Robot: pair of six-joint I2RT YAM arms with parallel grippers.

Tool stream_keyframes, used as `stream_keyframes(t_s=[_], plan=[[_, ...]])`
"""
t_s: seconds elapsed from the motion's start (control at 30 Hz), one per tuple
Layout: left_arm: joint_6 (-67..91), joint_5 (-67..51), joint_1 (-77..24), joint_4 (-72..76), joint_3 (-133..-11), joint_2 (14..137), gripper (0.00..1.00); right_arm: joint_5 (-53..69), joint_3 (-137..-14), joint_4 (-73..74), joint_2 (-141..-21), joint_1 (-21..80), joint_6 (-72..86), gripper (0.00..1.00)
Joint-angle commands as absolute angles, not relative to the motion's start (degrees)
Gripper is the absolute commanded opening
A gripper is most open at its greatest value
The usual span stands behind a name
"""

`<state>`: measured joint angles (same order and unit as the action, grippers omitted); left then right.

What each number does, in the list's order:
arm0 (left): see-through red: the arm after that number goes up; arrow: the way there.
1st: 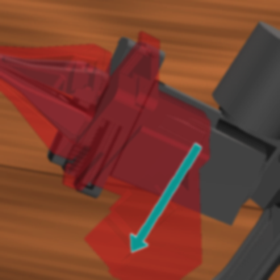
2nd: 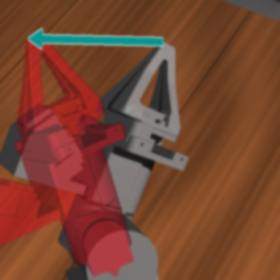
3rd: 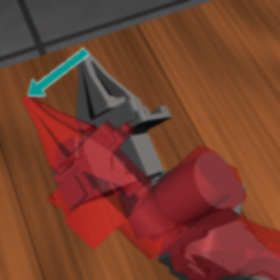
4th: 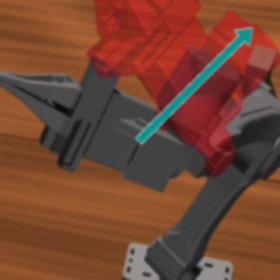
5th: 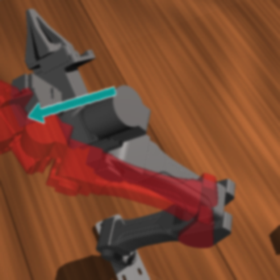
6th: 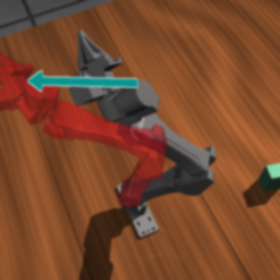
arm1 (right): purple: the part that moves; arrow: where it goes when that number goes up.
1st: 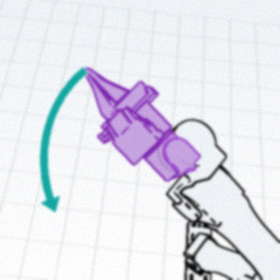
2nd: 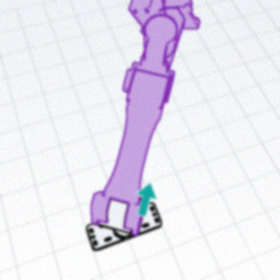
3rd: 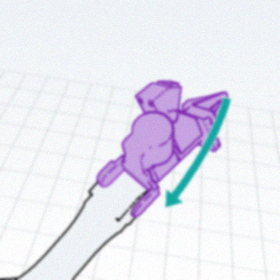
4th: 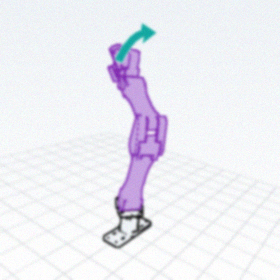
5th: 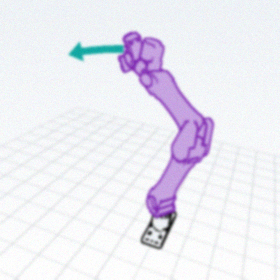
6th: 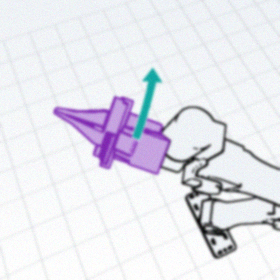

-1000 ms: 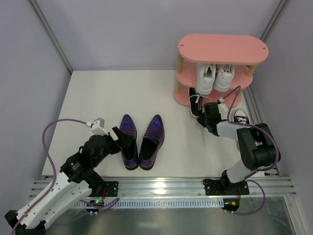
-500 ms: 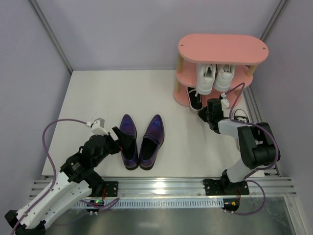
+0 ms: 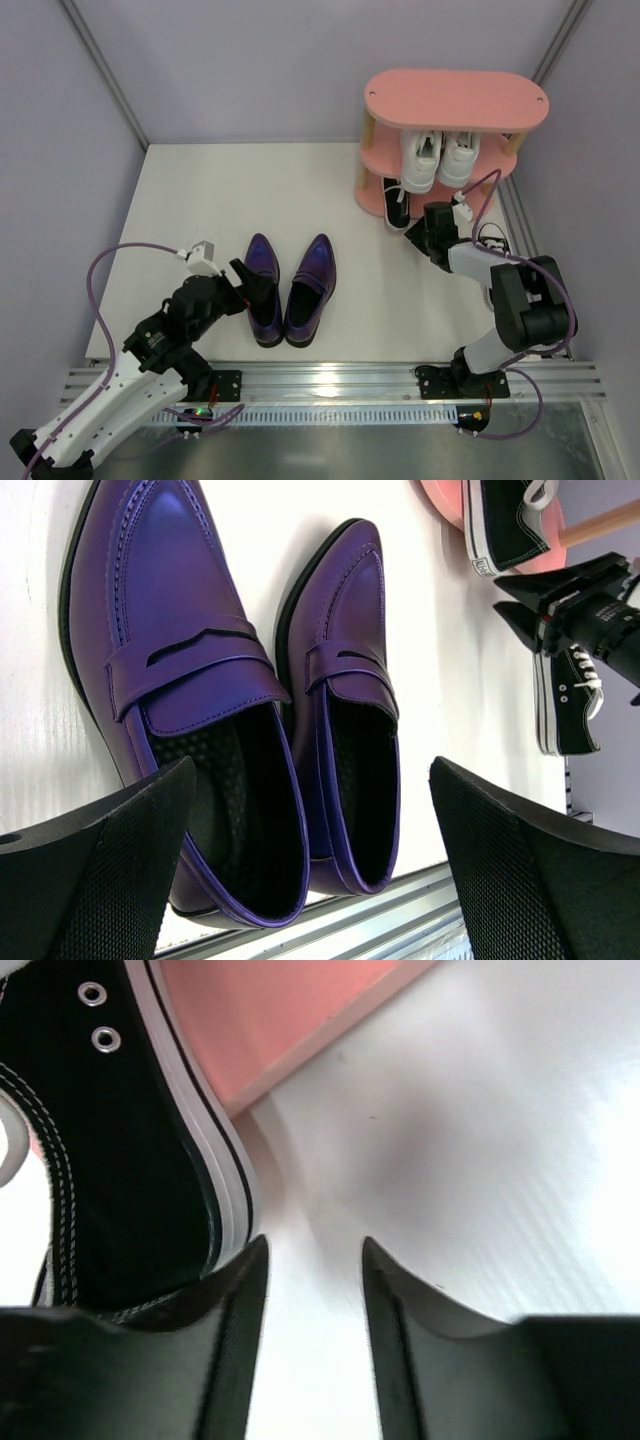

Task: Place and organize the shoes onto the shoe shelf

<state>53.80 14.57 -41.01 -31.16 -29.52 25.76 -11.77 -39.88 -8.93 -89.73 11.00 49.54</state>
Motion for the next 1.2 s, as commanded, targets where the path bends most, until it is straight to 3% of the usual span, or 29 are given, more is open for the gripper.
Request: stream_keyframes(t_s=[0.0, 0.03, 0.13, 0.27, 0.37, 0.57, 1.0, 1.17], plan=[[53.61, 15.21, -41.13, -29.88, -28.83, 25.4, 0.98, -17.65, -42.01, 1.36, -83.16, 10.72, 47.21, 0.48], [53.61, 15.12, -41.22, -29.53, -28.65, 25.14, 0.98, -18.71, -41.32, 2.89, -81.67, 10.81, 45.81, 0.57], [53.53, 14.94, -41.13, -28.39, -28.13, 25.22, 0.99, -23.28, -40.08, 8.51, -74.11, 10.81, 42.03, 0.71], [53.26, 13.89, -41.22, -26.81, -28.3, 26.54, 0.99, -29.08, -42.44, 18.08, -65.76, 9.94, 36.14, 0.85], [53.35, 12.57, -41.13, -24.97, -28.83, 28.47, 0.99, -30.59, -46.13, 23.28, -66.61, 6.25, 30.69, 0.97], [53.09, 9.24, -41.13, -21.02, -31.81, 33.13, 1.0, -31.63, -52.12, 29.53, -75.23, -2.54, 25.14, 1.0], [57.04, 5.36, -41.22, -16.88, -34.9, 40.69, 1.0, -38.67, -50.98, 24.27, -79.01, -3.6, 21.8, 1.0], [57.83, 5.27, -41.22, -17.57, -34.8, 40.26, 0.99, -33.67, -49.66, 24.08, -82.34, -9.75, 24.08, 1.0]])
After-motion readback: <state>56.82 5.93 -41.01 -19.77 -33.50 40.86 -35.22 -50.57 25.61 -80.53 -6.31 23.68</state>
